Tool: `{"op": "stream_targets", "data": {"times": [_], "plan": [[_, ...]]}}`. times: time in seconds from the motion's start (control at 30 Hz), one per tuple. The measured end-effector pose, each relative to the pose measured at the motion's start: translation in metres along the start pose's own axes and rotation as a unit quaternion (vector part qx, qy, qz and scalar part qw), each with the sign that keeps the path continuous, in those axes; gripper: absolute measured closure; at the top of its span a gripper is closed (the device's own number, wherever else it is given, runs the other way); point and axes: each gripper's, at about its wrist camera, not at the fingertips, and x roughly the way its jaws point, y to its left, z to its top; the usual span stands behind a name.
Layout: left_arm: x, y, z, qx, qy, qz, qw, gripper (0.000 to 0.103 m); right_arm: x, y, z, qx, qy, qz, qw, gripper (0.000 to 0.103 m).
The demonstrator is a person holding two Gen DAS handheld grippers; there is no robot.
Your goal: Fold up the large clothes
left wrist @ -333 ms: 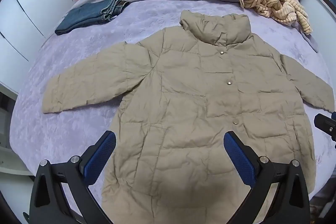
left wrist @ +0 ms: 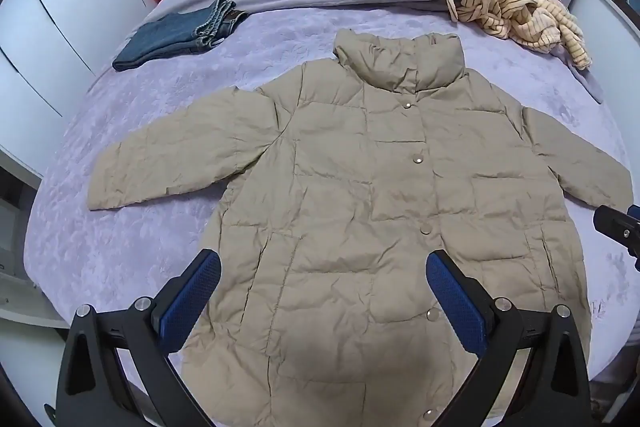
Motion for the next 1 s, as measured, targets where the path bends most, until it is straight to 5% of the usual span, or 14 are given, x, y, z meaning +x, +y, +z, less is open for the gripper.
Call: {"op": "stream_targets", "data": {"times": [1.0], "plan": [[0.004,0.009,0.003,-0.009,0.002,0.002,1.0,0.0,0.007,0.011,0.02,0.02,-0.004,-0.019,1.0,0.0]]}}
